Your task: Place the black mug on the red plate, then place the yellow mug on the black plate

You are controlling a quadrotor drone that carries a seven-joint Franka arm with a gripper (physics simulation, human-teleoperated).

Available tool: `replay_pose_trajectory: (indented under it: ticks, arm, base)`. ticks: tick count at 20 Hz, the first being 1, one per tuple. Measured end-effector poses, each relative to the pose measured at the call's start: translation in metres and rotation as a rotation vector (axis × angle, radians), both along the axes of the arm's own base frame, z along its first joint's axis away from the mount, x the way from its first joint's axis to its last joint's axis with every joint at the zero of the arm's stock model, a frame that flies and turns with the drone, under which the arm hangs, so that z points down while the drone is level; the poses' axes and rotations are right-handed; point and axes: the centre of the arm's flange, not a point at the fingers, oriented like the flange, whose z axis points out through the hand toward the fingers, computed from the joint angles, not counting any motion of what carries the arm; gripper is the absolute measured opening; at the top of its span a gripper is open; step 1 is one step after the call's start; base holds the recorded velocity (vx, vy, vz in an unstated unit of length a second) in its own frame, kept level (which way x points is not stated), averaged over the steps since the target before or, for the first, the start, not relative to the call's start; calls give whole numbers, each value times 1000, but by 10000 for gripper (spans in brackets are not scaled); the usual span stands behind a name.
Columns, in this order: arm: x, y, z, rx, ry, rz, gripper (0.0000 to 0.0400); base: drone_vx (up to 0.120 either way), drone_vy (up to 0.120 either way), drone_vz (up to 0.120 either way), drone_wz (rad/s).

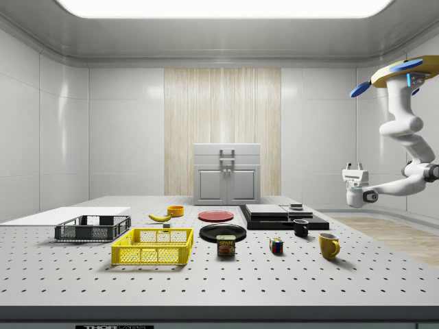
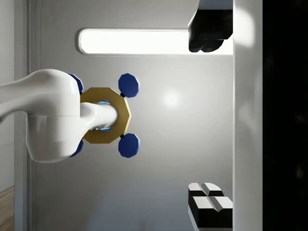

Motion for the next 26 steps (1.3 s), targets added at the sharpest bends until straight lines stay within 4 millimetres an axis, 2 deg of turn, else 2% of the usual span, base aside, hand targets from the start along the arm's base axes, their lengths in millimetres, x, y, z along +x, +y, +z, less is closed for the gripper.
replay_pose_trajectory:
  ticks: [26]
  arm:
    - [-1,1,5,-6,-20,0,400]
  base:
    - [0,0,0,0]
